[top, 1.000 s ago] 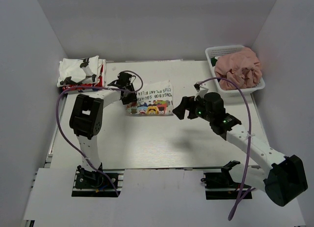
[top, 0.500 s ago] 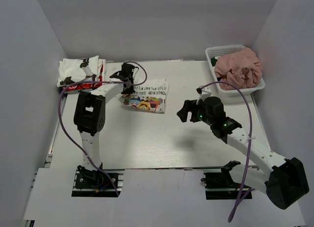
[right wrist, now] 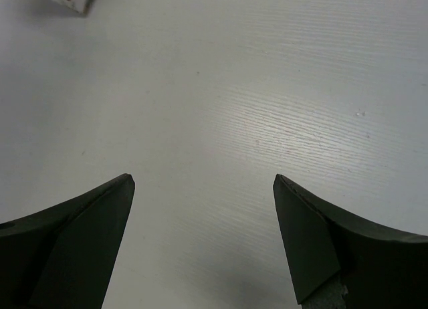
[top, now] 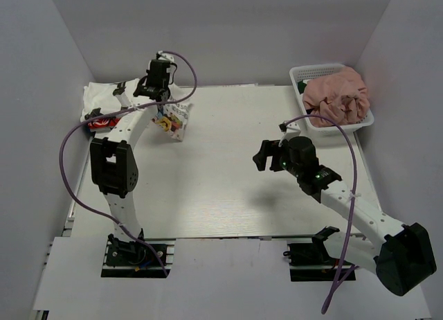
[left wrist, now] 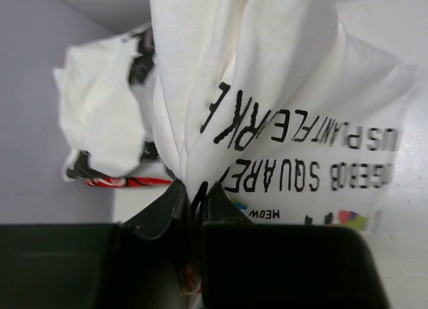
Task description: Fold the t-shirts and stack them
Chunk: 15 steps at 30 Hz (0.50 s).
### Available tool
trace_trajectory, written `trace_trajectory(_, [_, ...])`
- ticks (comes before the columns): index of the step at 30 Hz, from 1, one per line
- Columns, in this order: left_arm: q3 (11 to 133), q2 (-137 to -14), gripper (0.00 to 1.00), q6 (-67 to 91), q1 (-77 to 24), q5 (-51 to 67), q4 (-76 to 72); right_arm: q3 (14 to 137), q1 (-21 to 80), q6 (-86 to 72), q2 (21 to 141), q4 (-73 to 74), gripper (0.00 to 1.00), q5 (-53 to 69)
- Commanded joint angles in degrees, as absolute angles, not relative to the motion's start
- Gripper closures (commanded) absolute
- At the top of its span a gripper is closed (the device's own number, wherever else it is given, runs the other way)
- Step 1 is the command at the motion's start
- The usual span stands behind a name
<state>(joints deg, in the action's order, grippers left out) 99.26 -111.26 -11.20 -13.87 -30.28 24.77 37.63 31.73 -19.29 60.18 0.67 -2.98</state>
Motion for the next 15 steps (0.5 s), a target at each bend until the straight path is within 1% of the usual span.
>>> trace_trajectory(1, [107.11, -109.42, 1.0, -18.19, -11.7, -34.53, 22.06, 37.53, 31.55, -18.46, 58.27, 2.19, 0.1, -5.44])
trace_trajectory(4, [115.1, -112.32, 1.0, -18.81, -10.46, -33.93, 26.97, 37.97, 31.55, -18.02, 58.01, 3.43, 0.1, -8.35])
trace_trajectory(10, [118.03, -112.85, 1.0, -22.06, -7.92, -33.66, 26.81, 38.32, 31.55, -16.61, 57.13, 5.27, 0.1, -13.26])
trace_trajectory(15, [122.25, -116.01, 1.0, -22.68, -5.46, -33.66, 25.41, 37.88, 31.38, -16.7, 56.86, 4.31, 0.1, -13.36])
